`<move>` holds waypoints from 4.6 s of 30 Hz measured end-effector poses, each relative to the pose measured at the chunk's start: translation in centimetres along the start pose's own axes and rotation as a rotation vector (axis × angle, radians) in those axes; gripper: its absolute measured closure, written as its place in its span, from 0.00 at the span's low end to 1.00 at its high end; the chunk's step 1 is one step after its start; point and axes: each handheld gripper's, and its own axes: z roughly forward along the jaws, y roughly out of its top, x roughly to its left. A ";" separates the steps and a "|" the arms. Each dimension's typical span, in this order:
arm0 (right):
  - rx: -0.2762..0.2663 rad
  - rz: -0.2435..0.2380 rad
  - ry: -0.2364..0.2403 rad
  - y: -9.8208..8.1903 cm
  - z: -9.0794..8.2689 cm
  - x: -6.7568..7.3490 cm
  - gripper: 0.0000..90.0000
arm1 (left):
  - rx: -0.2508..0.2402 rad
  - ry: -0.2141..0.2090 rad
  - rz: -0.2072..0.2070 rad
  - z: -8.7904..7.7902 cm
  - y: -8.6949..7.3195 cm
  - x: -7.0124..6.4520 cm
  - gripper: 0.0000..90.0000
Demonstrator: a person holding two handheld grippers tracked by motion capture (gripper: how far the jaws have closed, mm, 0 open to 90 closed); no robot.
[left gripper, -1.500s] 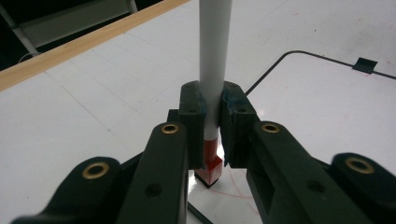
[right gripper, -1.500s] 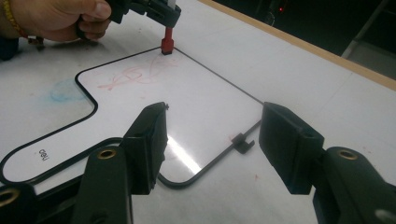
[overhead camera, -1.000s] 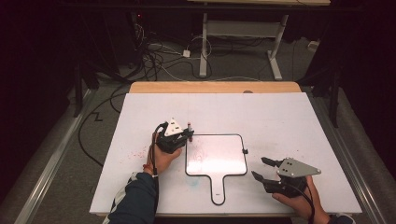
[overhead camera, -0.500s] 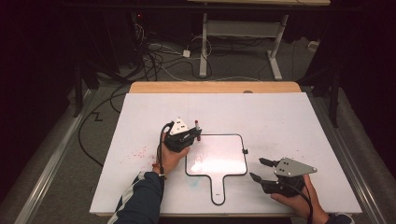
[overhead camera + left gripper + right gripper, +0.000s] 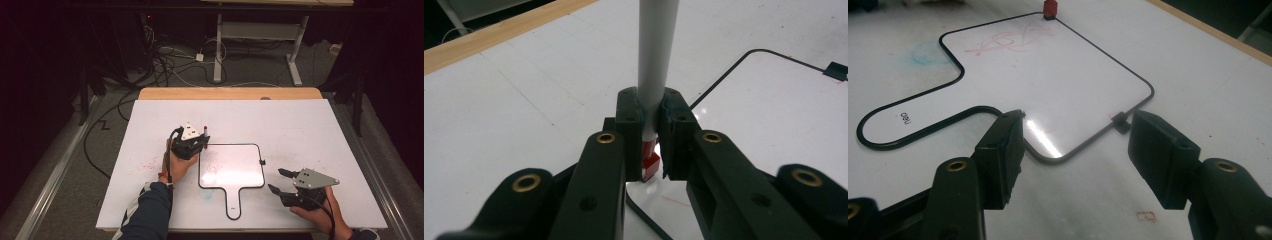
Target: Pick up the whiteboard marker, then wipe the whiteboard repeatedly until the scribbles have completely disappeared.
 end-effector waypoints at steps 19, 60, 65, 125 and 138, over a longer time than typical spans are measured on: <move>0.000 -0.013 -0.005 0.0 0.1 0.0 0.44 | -0.008 0.008 0.023 0.5 0.1 -0.2 0.88; -0.020 -0.033 -0.022 0.3 -0.5 0.1 0.43 | 0.011 -0.078 0.097 -0.6 -0.3 -1.1 0.88; -0.021 -0.030 -0.024 0.3 -0.5 0.1 0.43 | 0.011 -0.048 0.055 -1.3 -0.8 0.5 0.88; -0.028 -0.057 -0.026 0.7 -0.3 0.2 0.43 | -0.008 -0.191 0.151 -1.3 -1.0 -4.4 0.88; -0.021 -0.072 -0.026 0.5 -0.4 0.5 0.43 | 0.008 -0.162 0.183 -1.5 -0.9 -3.9 0.88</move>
